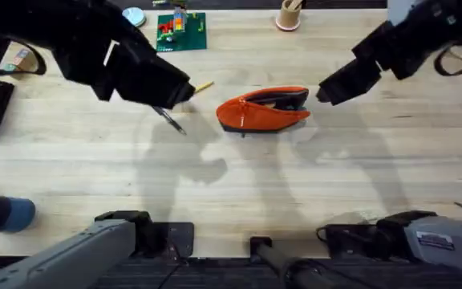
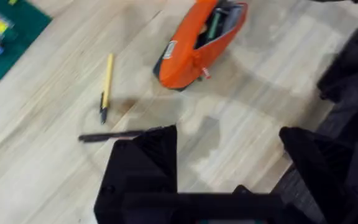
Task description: Unzip the bag, pick up the pens from the table one at a time and place them inside, then zip the bag closed.
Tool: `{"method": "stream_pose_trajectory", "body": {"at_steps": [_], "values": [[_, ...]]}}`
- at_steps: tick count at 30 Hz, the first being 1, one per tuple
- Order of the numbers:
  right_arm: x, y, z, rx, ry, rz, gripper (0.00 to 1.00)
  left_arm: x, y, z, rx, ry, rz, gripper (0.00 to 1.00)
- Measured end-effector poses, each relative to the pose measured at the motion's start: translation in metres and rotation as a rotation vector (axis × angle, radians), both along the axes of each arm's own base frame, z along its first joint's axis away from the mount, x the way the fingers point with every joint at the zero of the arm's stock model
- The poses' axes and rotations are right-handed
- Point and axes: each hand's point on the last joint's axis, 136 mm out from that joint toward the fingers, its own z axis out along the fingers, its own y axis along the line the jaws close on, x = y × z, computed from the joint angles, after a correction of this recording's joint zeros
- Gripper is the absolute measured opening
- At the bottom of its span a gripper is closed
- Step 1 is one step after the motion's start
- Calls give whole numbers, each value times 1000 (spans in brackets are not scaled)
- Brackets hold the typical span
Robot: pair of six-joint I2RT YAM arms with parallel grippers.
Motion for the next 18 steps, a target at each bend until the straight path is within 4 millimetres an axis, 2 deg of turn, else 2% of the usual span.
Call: {"method": "stream_pose_trajectory", "body": {"at_steps": [5, 13, 14, 18], "values": [[-7, -23, -5, -101, 41, -141, 996, 12, 14, -4, 45, 24, 136, 995], [-14, -45, 0, -194, 23, -225, 996, 25, 46, -13, 131, 93, 437, 995], [-16, -48, 5, -201, 0, -238, 996, 37, 52, -17, 127, 86, 512, 995], [-23, -51, 11, -200, -20, -245, 995, 49, 55, -48, 123, 130, 571, 995]]}}
